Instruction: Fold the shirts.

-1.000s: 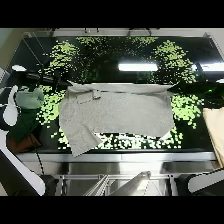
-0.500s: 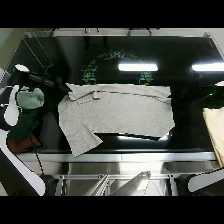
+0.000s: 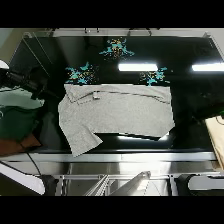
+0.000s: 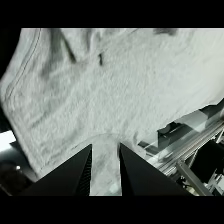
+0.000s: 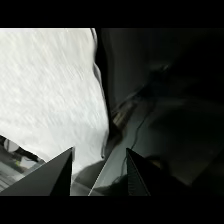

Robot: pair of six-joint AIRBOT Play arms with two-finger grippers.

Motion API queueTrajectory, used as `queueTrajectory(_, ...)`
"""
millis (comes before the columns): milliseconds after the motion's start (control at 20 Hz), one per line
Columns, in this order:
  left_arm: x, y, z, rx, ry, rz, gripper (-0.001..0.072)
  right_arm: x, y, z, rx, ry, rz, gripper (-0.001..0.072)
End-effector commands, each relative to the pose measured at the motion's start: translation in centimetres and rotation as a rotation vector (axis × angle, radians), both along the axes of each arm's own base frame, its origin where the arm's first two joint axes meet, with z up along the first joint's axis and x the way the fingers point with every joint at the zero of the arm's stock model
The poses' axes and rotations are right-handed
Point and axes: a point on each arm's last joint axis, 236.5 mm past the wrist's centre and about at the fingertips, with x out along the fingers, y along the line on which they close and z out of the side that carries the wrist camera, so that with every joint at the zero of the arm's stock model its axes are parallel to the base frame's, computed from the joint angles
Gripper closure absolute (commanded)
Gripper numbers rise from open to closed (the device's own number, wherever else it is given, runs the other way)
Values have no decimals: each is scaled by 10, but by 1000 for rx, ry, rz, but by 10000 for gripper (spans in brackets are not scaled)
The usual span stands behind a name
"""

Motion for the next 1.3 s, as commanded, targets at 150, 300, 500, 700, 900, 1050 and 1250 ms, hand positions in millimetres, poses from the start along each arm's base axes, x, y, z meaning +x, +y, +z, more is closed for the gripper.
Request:
queueTrajectory(150,-131,0,-43,115,153,29,509,-29,52,-37,87,1,-65,330)
queueTrajectory(300,-178,-14,-54,101,214,54,507,-4,75,-21,167,-94,-84,694)
queueTrajectory(500,-196,-40,-64,79,193,88,429,10,84,-11,215,-121,-130,694)
queueTrajectory(700,-196,-60,-85,118,140,67,420,8,85,-9,222,-117,-124,694)
queueTrajectory(900,-152,-70,-96,163,-28,140,420,6,87,-8,232,-112,-116,694)
queueTrajectory(1050,-134,-68,-94,175,-66,143,692,-2,90,-6,247,-94,-85,695)
queueTrajectory(1250,-111,-63,-55,170,-168,129,693,-23,78,2,278,-4,-95,695)
